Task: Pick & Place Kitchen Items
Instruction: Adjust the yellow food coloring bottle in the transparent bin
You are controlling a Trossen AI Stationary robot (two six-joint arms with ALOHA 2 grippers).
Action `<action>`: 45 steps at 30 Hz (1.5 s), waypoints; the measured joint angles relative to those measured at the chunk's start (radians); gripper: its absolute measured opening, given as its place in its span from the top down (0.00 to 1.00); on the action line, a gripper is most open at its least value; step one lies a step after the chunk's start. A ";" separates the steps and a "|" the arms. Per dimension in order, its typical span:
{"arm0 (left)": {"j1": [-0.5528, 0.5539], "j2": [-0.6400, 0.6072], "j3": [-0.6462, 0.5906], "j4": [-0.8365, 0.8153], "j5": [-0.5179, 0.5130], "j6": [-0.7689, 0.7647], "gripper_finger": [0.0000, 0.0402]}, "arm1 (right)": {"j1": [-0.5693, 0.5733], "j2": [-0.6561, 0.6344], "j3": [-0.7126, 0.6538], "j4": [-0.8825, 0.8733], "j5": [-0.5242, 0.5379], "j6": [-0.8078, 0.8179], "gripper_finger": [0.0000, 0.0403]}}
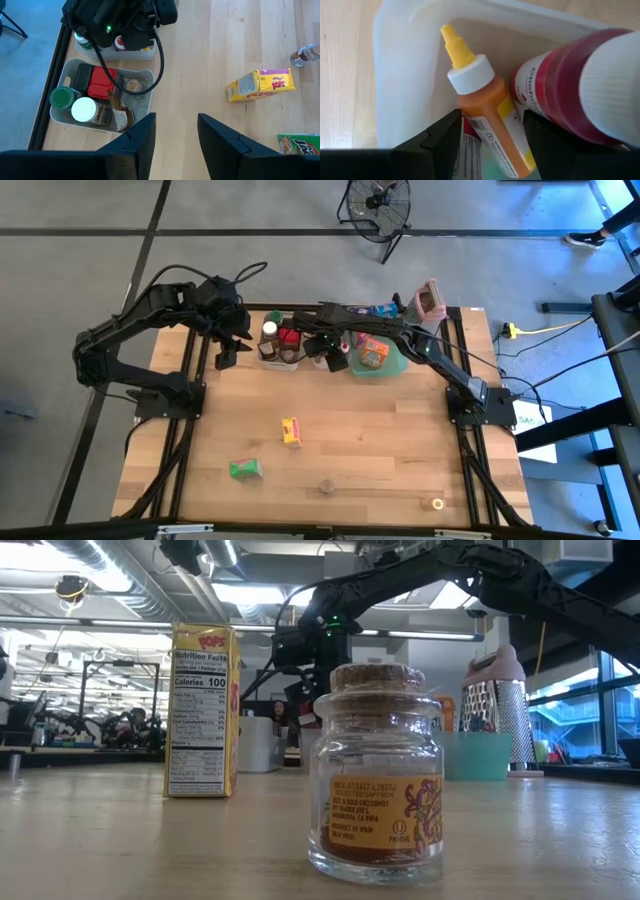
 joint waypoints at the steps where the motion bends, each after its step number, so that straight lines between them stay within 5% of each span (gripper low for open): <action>1: 0.000 0.000 0.000 0.000 0.000 0.000 0.65 | 0.000 0.000 0.000 0.001 0.000 0.000 0.46; 17: 0.000 0.000 0.000 0.000 0.000 -0.004 0.65 | 0.012 0.010 0.000 0.026 0.042 0.053 0.50; 31: 0.000 0.000 0.000 0.000 0.000 -0.004 0.65 | 0.012 0.010 0.000 0.025 0.037 0.045 0.78; 45: 0.000 0.000 0.000 0.000 0.000 -0.004 0.65 | 0.011 0.010 0.000 0.024 0.034 0.044 0.91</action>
